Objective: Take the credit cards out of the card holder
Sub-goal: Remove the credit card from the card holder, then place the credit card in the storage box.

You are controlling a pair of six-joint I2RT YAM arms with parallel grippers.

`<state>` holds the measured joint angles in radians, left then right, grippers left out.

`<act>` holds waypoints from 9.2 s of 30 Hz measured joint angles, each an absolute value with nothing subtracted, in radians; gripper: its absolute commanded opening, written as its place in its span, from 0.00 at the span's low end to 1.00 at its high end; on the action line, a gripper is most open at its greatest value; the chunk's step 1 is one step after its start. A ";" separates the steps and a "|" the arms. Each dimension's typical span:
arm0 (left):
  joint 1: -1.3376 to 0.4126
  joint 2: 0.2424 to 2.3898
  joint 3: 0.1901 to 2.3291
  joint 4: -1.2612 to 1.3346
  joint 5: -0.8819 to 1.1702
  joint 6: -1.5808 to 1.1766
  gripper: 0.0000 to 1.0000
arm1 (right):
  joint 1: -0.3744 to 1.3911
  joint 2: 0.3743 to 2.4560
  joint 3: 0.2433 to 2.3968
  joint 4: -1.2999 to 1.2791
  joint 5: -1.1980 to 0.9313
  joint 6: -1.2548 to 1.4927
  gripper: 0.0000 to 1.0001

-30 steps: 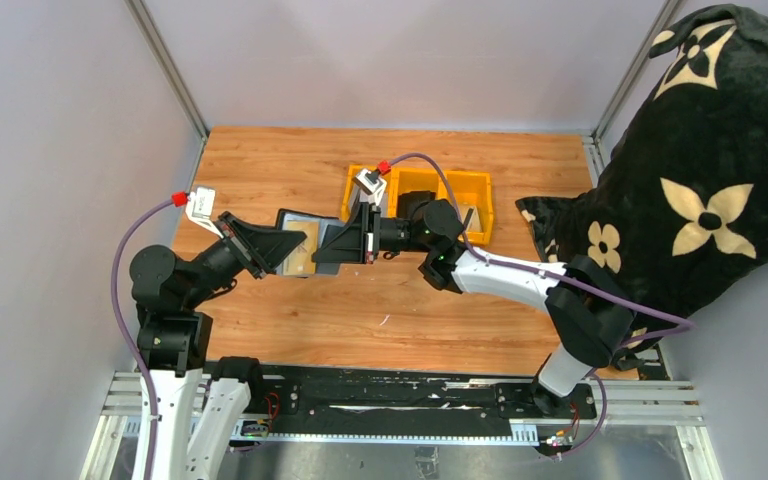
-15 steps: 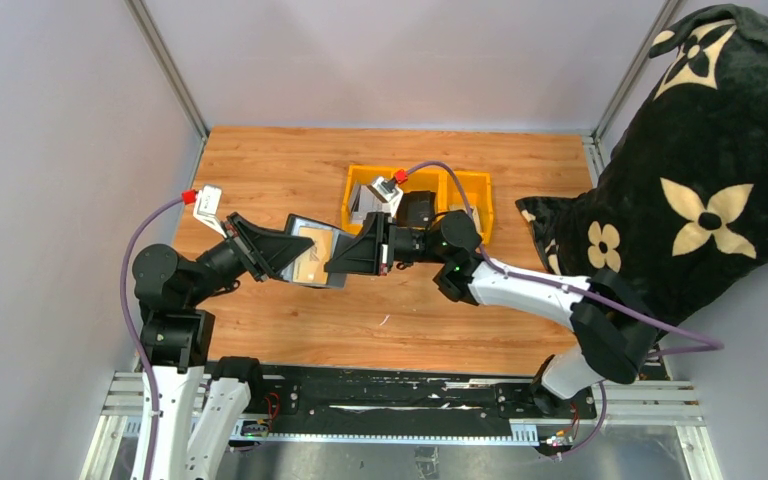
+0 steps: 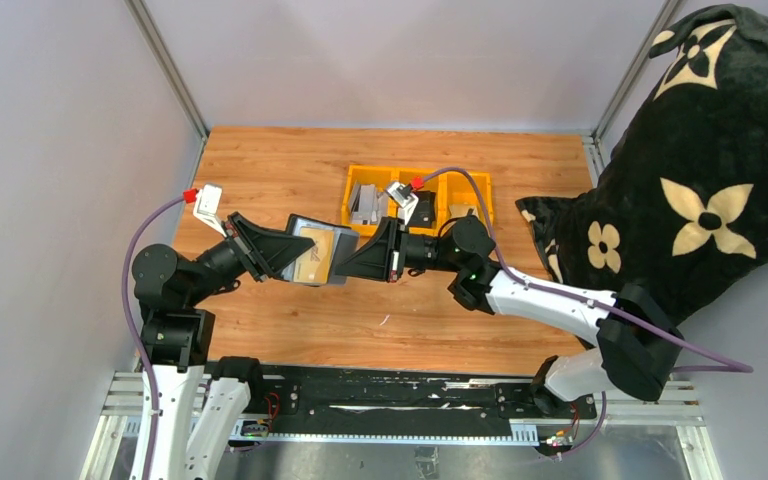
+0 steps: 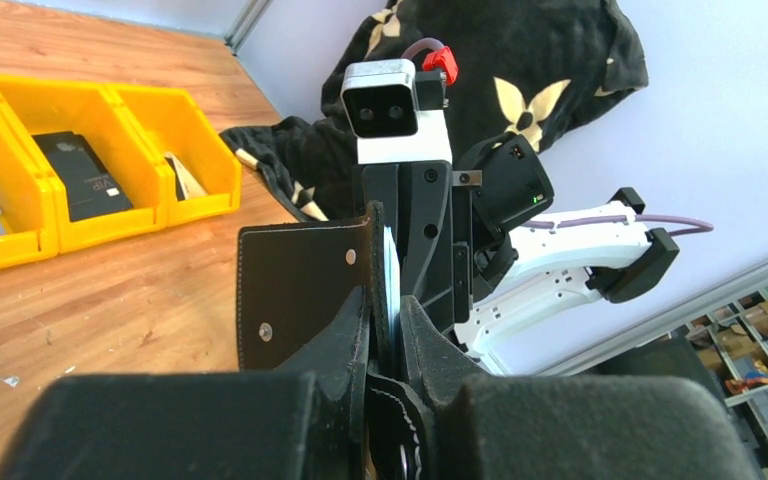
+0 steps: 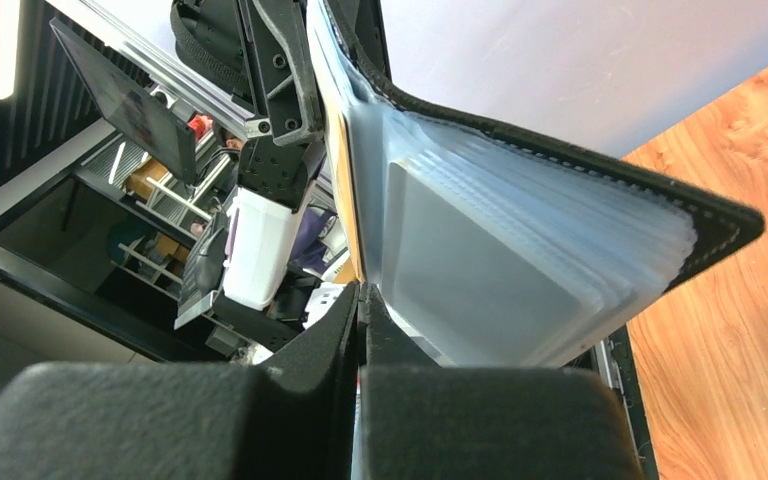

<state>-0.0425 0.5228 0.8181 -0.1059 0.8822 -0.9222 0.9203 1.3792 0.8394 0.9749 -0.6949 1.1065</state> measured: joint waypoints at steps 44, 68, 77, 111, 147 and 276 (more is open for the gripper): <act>-0.040 0.530 0.800 -0.009 0.944 -1.025 0.32 | 0.916 1.463 0.910 1.046 -0.719 1.183 0.00; -0.040 0.541 0.797 0.006 0.934 -1.049 0.05 | 0.909 1.371 0.786 1.046 -0.622 1.155 0.00; -0.040 0.530 0.798 -0.065 0.891 -0.965 0.33 | 0.920 1.373 0.797 1.033 -0.626 1.150 0.00; -0.042 0.530 0.745 0.039 0.991 -1.103 0.11 | 0.923 1.406 0.910 1.003 -0.643 1.097 0.18; -0.036 0.512 0.753 0.051 0.940 -1.059 0.26 | 0.931 1.404 0.895 0.965 -0.577 1.105 0.00; -0.042 0.612 0.937 -0.347 0.917 -0.555 0.00 | 0.211 1.761 1.443 -0.408 -0.241 0.260 0.00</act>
<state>-0.0418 0.6117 0.9367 -0.3466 0.9169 -0.5549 0.2111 1.7615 1.4433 -0.4084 -0.2413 0.2600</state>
